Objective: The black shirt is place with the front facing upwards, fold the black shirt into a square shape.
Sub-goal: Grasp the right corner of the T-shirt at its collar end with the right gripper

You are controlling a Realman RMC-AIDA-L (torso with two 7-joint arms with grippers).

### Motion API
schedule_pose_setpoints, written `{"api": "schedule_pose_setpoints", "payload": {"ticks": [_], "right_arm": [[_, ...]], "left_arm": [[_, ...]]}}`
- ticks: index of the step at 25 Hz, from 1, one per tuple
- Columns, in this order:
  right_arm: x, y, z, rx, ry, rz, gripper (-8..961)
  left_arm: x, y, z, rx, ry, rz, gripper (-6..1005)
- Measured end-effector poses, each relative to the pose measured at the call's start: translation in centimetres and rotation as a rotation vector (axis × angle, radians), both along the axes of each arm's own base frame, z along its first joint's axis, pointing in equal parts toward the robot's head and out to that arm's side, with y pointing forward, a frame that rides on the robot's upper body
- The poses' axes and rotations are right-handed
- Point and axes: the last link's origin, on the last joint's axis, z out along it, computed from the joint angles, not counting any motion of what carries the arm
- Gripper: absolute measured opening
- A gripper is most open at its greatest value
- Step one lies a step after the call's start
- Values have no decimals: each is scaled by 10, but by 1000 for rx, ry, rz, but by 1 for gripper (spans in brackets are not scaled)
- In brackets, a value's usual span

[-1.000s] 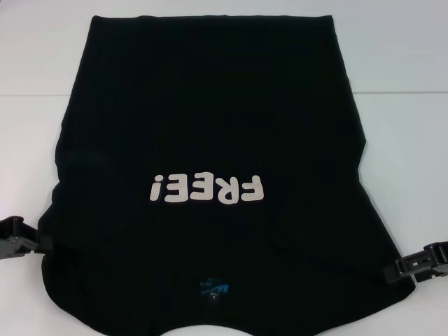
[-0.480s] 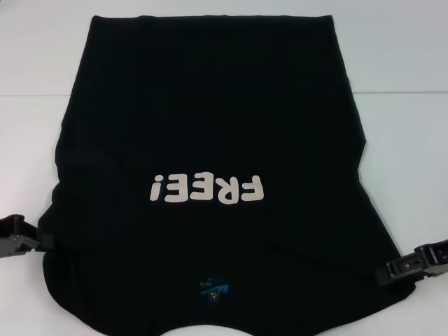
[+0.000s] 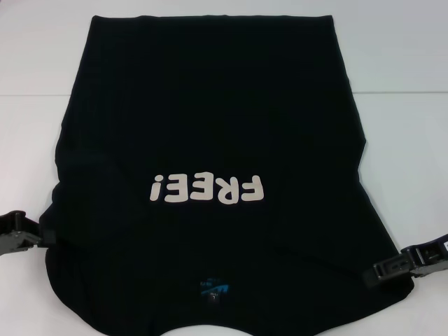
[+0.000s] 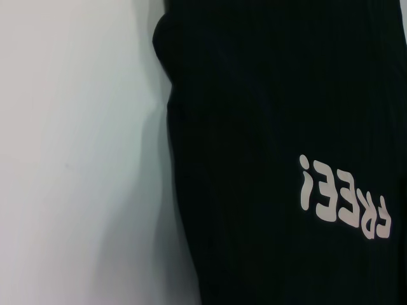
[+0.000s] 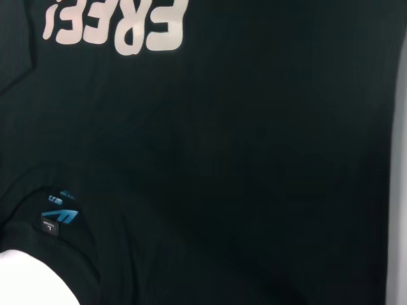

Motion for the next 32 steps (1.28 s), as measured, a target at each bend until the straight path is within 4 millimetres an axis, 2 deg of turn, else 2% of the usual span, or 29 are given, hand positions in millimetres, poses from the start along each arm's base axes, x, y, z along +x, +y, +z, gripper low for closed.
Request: {"api": "schedule_pose_setpoints", "payload": {"ticks": [14, 32], "right_arm": [[-1, 5, 0, 15, -25, 23, 905], [-6, 8, -2, 6, -34, 37, 173]], "left_arm": [[0, 1, 0, -4, 5, -5, 2], [0, 2, 2, 4, 13, -7, 3]]}}
